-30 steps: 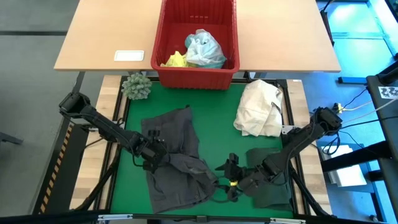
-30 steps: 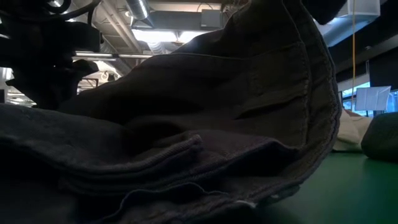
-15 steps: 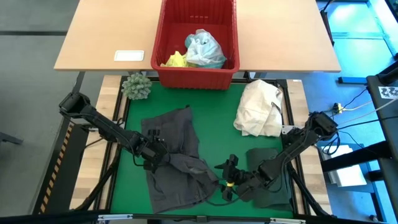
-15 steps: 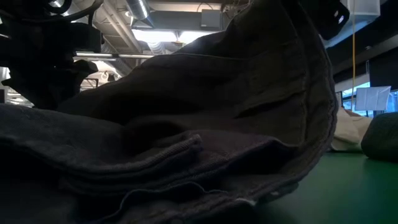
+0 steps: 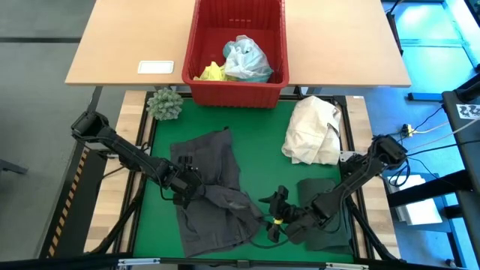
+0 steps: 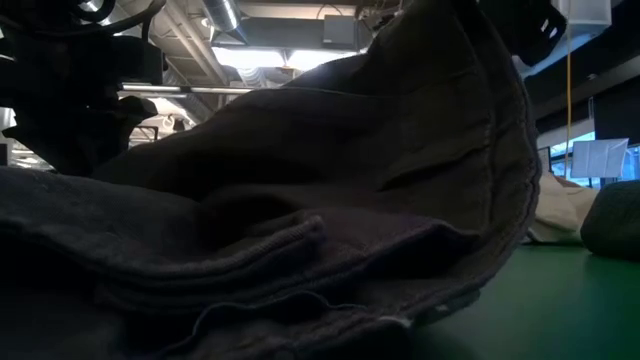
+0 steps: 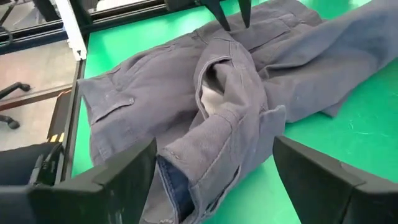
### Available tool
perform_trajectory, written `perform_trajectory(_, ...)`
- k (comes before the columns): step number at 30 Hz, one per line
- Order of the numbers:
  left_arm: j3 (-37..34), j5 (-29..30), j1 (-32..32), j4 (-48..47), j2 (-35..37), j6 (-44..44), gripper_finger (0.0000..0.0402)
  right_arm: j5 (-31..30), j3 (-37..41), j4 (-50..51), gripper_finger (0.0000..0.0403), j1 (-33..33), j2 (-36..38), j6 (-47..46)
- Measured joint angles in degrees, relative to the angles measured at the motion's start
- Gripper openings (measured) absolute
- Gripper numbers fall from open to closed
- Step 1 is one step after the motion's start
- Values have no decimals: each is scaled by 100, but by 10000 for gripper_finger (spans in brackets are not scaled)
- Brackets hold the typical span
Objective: Fold Laundry from Bin
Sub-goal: Fold the gray short
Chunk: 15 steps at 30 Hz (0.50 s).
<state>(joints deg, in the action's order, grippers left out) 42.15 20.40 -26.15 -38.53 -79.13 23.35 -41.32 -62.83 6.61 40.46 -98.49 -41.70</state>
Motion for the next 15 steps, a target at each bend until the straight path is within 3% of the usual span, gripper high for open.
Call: perform_trajectory(15, 0, -13, 0, 1, 2, -105, 148, 408, -2, -393, 319, -186, -191, -55)
